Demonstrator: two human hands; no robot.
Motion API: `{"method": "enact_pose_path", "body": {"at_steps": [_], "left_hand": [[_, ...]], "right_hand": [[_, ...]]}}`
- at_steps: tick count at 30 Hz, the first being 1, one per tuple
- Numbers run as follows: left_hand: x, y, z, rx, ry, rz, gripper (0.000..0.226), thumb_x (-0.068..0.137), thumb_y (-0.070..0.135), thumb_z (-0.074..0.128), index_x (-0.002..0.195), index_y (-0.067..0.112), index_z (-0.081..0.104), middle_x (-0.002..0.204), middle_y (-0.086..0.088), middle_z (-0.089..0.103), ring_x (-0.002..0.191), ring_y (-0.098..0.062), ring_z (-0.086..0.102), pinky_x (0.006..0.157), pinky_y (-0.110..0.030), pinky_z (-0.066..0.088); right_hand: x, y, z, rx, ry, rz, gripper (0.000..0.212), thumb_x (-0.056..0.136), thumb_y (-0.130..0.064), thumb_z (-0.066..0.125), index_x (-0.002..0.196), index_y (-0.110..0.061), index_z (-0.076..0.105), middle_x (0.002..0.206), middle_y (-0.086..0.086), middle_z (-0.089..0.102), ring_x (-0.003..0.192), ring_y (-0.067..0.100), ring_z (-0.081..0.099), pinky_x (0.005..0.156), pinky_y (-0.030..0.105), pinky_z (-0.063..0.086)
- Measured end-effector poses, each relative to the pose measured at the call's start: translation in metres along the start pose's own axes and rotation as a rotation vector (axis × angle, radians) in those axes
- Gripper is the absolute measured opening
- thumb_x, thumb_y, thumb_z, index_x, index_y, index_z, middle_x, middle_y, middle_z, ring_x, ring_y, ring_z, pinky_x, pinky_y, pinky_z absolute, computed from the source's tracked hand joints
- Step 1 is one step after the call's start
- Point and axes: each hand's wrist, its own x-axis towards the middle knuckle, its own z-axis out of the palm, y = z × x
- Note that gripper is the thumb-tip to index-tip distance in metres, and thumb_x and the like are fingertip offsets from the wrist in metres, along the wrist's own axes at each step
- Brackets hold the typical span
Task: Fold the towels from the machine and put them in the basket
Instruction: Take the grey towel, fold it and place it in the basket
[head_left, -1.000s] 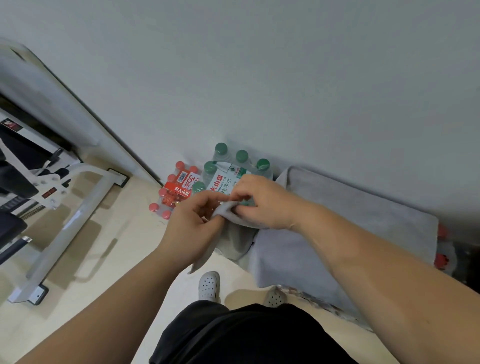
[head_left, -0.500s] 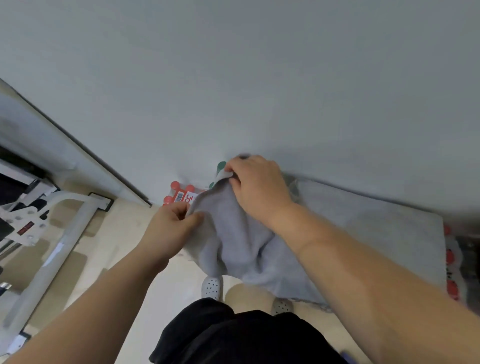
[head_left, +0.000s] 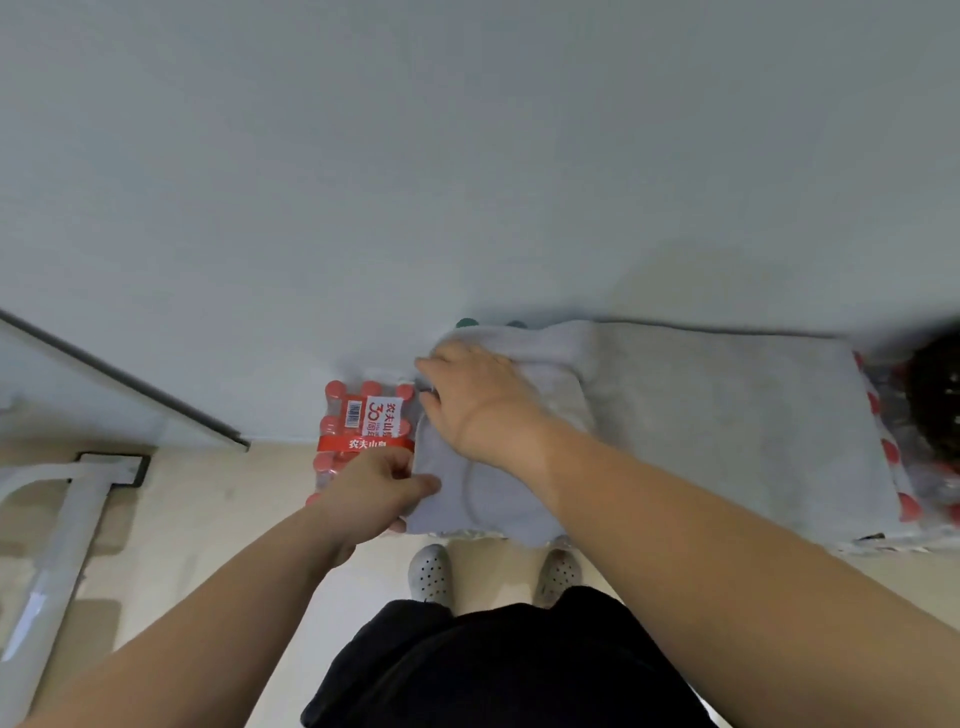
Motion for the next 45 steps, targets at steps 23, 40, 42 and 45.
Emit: {"method": "enact_pose_path", "body": {"at_steps": [23,40,42,45], "left_hand": [[-0.005,-0.040,-0.015,-0.106,-0.181,0.097,0.014,0.078,-0.008,0.074,0.081,0.002,0.066,0.068,-0.007,0.065,0.065,-0.017,0.058,0.068,-0.031,0.053],[-0.019,0.034,0.023,-0.291,-0.448,0.313,0.027,0.065,-0.014,0.065,0.088,-0.012,0.050,0.074,-0.012,0.051,0.059,-0.018,0.052,0.051,-0.022,0.047],[-0.017,0.051,0.045,-0.273,-0.469,0.323,0.025,0.066,-0.016,0.063,0.088,-0.005,0.056,0.072,-0.011,0.053,0.057,-0.016,0.054,0.051,-0.022,0.049],[-0.013,0.070,0.083,-0.221,-0.448,0.323,0.026,0.066,-0.013,0.065,0.081,0.006,0.059,0.075,-0.010,0.053,0.055,-0.017,0.055,0.050,-0.027,0.052]], "right_hand": [[0.037,0.007,-0.002,0.573,0.456,0.269,0.053,0.094,-0.028,0.064,0.051,-0.013,0.037,0.046,-0.001,0.032,0.046,0.014,0.035,0.048,0.022,0.027],[0.015,0.075,-0.050,1.165,0.546,0.516,0.022,0.084,-0.024,0.066,0.066,-0.014,0.058,0.062,0.010,0.048,0.058,0.019,0.050,0.057,0.034,0.047],[0.004,0.099,-0.050,1.128,0.565,0.532,0.028,0.078,-0.039,0.067,0.064,-0.016,0.059,0.064,0.010,0.049,0.062,0.019,0.050,0.060,0.036,0.046],[-0.016,0.140,-0.051,1.112,0.585,0.561,0.040,0.075,-0.048,0.067,0.062,-0.011,0.061,0.064,0.008,0.053,0.063,0.019,0.052,0.062,0.040,0.049]]}}
